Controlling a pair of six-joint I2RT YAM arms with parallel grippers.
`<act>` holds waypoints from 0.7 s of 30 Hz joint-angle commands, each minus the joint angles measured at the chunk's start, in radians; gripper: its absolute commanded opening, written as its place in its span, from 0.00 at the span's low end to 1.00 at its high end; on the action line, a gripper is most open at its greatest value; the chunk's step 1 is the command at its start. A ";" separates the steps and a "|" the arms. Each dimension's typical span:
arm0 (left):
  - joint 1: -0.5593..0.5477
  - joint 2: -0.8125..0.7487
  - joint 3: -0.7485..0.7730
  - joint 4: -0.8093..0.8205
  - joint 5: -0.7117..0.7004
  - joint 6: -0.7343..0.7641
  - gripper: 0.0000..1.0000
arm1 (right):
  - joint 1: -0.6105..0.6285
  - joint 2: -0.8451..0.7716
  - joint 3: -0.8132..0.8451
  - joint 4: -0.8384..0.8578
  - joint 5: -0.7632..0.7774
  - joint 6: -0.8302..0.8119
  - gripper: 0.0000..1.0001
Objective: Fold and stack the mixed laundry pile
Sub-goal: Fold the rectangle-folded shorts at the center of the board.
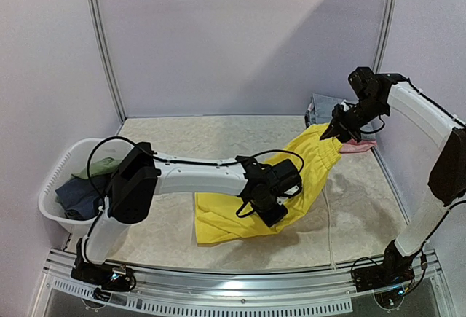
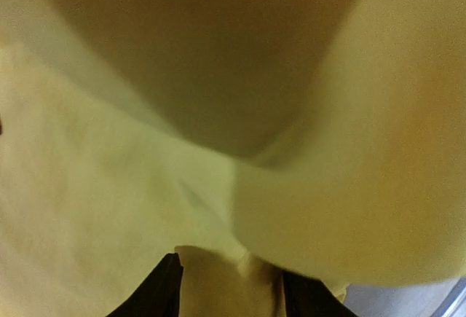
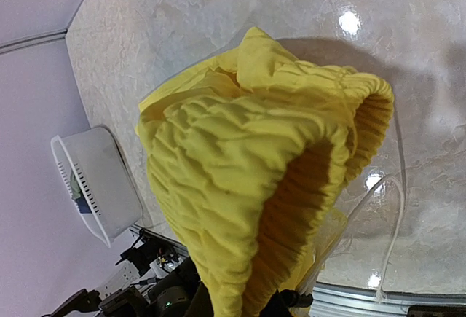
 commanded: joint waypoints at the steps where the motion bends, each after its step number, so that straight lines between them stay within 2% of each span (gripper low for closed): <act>1: 0.028 -0.164 -0.065 -0.017 -0.020 -0.052 0.52 | 0.009 -0.019 0.028 -0.003 -0.030 -0.001 0.00; 4: 0.061 -0.277 -0.163 -0.012 -0.033 -0.108 0.58 | 0.015 -0.014 0.029 -0.004 -0.021 -0.013 0.00; 10: 0.155 -0.533 -0.469 0.011 -0.048 -0.248 0.64 | 0.055 0.015 0.073 -0.024 0.026 -0.022 0.00; 16: 0.277 -0.705 -0.727 0.004 -0.050 -0.352 0.61 | 0.122 0.062 0.141 -0.042 0.077 -0.025 0.00; 21: 0.360 -0.751 -0.864 0.016 -0.020 -0.396 0.57 | 0.207 0.114 0.191 -0.021 0.104 0.000 0.00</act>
